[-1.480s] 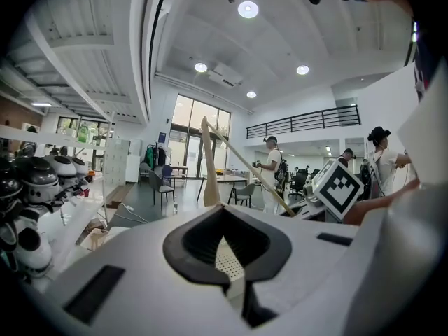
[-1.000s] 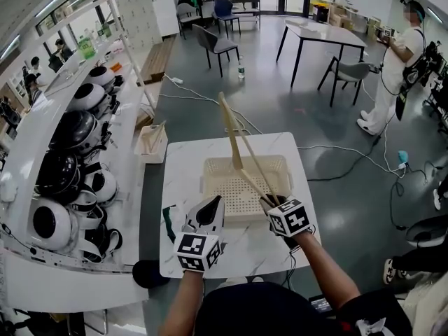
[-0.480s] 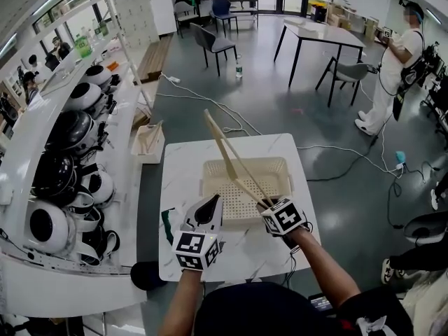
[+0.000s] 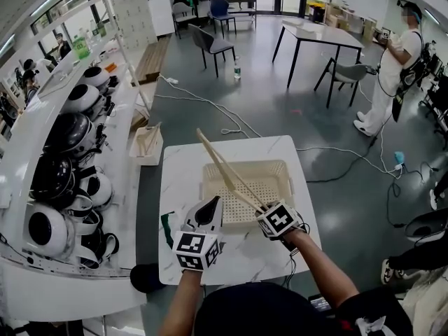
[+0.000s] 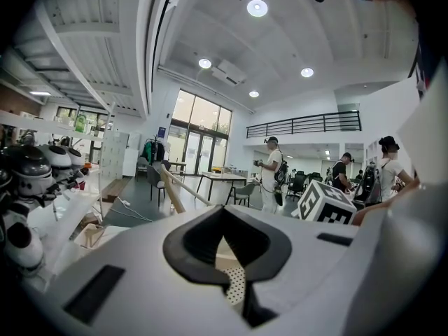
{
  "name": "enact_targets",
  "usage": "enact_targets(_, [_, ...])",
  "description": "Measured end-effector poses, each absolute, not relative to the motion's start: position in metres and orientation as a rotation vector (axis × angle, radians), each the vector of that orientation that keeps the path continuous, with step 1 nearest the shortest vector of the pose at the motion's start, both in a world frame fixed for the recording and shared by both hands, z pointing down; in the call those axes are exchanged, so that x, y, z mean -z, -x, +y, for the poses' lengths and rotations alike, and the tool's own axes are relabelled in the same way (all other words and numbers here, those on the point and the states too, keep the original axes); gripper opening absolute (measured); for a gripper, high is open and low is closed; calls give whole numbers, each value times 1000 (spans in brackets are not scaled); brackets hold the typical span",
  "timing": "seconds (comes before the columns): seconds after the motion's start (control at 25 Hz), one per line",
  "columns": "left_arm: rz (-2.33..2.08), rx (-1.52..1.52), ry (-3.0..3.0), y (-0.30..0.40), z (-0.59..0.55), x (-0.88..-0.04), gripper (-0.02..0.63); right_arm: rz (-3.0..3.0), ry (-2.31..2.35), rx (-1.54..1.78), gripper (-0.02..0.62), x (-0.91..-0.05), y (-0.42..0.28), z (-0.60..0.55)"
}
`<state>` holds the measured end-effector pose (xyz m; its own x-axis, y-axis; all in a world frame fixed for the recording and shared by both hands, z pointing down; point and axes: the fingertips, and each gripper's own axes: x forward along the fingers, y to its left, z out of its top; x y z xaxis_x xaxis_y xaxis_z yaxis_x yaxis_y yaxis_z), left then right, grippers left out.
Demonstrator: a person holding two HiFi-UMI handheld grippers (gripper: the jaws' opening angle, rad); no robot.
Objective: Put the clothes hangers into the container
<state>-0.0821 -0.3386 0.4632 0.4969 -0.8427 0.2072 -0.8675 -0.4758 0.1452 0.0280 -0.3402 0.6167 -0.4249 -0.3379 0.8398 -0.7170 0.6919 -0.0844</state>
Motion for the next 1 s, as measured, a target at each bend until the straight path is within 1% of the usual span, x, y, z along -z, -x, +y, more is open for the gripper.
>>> enact_targets(0.64, [-1469,-150,-2475,84,-342,-477,2,-1947,-712,-569,66,-650,-28,-334])
enact_targets(1.0, [-1475,-157,-2470,82,-339,-475,2,-1974,-688,-553,66,-645,-25,-334])
